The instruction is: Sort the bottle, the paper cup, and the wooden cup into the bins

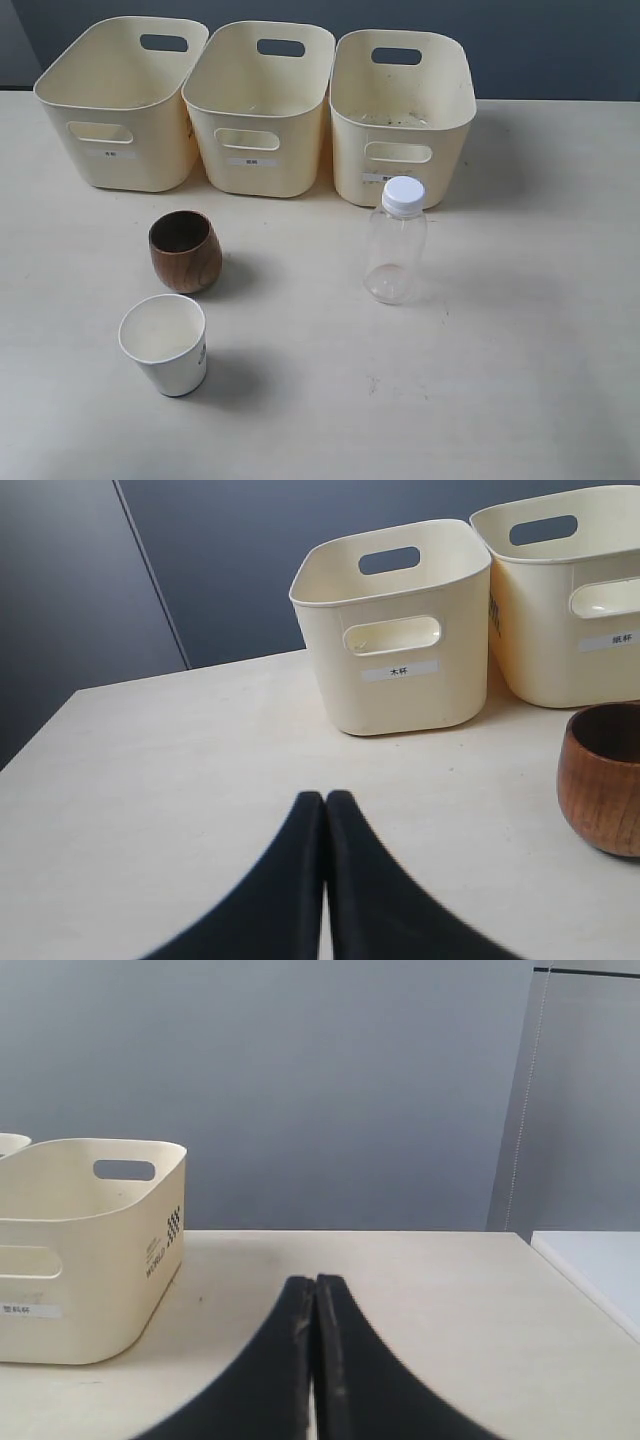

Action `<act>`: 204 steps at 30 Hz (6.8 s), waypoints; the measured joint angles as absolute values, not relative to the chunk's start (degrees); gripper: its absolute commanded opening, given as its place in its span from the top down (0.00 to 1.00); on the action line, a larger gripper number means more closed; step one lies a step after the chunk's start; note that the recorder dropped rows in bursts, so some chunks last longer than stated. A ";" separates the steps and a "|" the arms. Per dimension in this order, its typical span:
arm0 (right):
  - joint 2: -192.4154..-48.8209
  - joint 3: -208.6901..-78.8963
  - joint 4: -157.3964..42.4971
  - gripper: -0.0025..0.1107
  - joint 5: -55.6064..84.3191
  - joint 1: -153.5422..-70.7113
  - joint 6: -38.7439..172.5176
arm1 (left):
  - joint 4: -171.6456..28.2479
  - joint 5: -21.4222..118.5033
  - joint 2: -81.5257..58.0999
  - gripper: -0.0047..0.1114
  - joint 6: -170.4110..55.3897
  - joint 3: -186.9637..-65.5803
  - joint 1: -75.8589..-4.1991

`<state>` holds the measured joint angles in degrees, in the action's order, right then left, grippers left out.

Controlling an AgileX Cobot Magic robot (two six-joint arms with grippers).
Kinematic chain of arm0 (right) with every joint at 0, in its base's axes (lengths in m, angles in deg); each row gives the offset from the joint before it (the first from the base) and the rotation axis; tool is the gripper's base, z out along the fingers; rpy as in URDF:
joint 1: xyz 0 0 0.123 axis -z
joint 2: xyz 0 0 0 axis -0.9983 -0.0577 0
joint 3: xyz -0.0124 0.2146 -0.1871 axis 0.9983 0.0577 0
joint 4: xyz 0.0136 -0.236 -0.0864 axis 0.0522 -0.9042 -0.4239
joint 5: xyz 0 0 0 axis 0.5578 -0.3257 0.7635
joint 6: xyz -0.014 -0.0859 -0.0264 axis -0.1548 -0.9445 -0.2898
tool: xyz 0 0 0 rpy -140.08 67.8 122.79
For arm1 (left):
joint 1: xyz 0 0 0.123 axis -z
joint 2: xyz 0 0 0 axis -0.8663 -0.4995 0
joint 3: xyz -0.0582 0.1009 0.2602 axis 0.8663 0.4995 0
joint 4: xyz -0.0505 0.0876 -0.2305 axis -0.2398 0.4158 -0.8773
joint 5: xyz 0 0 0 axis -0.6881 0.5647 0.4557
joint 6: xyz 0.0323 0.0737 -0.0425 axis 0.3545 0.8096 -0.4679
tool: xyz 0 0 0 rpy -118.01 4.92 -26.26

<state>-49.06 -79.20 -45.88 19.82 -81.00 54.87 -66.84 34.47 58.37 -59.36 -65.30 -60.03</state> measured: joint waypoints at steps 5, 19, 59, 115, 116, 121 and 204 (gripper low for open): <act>-49.06 -79.20 -43.78 0.98 19.72 -81.00 55.88 | -66.84 34.47 58.37 0.96 -59.36 -65.30 -60.03; -49.06 -79.10 -19.55 0.98 16.21 -81.00 61.10 | -66.84 34.47 58.37 0.96 -59.36 -65.30 -60.03; -68.65 -129.60 -36.88 0.98 23.84 -82.06 60.02 | -66.84 34.47 58.37 0.96 -59.36 -65.30 -60.03; -134.46 -152.34 -62.84 0.32 65.88 -124.32 57.56 | -66.94 34.93 58.37 0.96 -59.36 -65.30 -60.03; -134.50 -152.34 -63.13 0.32 65.88 -124.32 57.91 | -66.94 34.93 58.37 0.96 -59.36 -65.30 -60.03; -136.39 -152.34 -63.36 0.32 66.50 -124.22 58.49 | -66.94 34.93 58.37 0.96 -59.36 -65.30 -60.03; -146.58 -152.34 -51.41 0.67 64.77 -117.14 51.34 | -66.94 34.93 58.37 0.96 -59.36 -65.30 -60.03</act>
